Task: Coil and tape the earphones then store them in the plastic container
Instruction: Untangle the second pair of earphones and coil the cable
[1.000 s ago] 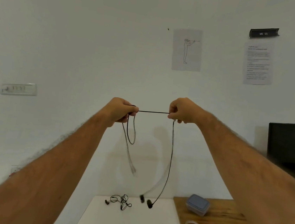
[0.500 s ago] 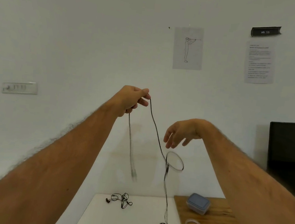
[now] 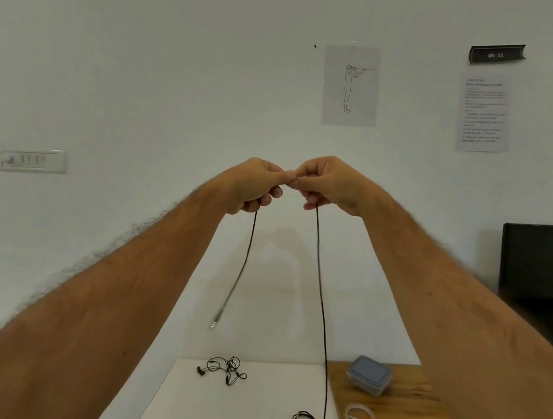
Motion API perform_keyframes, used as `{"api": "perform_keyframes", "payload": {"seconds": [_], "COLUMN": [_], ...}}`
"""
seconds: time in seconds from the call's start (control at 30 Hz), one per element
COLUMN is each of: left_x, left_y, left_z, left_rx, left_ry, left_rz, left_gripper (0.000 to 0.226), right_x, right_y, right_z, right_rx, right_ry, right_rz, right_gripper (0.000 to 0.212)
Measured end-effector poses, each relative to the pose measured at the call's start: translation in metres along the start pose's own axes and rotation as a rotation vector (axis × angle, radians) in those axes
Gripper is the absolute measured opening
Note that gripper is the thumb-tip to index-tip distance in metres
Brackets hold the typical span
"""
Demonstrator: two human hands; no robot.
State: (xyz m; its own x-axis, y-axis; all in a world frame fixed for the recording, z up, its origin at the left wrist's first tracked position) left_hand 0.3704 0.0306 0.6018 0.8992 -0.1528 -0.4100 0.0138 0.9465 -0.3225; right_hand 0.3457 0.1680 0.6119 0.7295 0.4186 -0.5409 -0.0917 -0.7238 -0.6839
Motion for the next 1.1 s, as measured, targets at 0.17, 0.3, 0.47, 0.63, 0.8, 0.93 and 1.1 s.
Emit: {"api": "perform_keyframes", "payload": {"seconds": [0.17, 0.3, 0.47, 0.63, 0.8, 0.93, 1.1], "left_x": [0.004, 0.007, 0.004, 0.001, 0.003, 0.005, 0.006], "left_y": [-0.006, -0.013, -0.011, -0.002, -0.001, 0.003, 0.005], "left_z": [-0.021, -0.031, -0.021, -0.013, -0.022, -0.029, -0.038], "left_rx": [-0.016, -0.054, -0.009, 0.007, 0.291, 0.462, 0.473], "left_ry": [-0.119, -0.135, -0.062, 0.024, 0.009, -0.030, -0.086], "left_rz": [-0.060, -0.107, -0.054, 0.012, 0.016, -0.035, -0.019], "left_gripper": [0.024, 0.026, 0.029, 0.028, 0.029, 0.035, 0.033], "right_x": [0.000, 0.005, 0.007, 0.003, -0.003, -0.003, -0.004], "right_y": [-0.019, -0.031, 0.003, 0.015, -0.004, -0.008, -0.020], "right_z": [0.018, 0.045, 0.038, 0.010, -0.002, -0.002, 0.005], "right_rx": [0.044, -0.110, -0.167, -0.172, 0.032, -0.022, -0.149], "right_ry": [0.035, 0.176, 0.204, 0.055, -0.051, -0.062, -0.025], "right_rz": [0.285, 0.392, -0.042, -0.178, 0.068, 0.128, 0.277], "right_gripper": [0.016, 0.009, 0.036, 0.029, 0.011, 0.011, 0.011]}}
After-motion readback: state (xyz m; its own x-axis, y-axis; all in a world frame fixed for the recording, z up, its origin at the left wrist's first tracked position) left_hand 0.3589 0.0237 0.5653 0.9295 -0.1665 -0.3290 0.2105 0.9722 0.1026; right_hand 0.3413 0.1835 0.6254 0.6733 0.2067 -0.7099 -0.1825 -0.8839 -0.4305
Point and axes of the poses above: each hand's wrist, its own x-axis away from the middle knuckle, its own y-axis out of the palm, z = x × y, the point moved 7 cm from there along -x, towards the middle knuckle, and after that the axes turned 15 degrees about x, right-handed, at the moved point
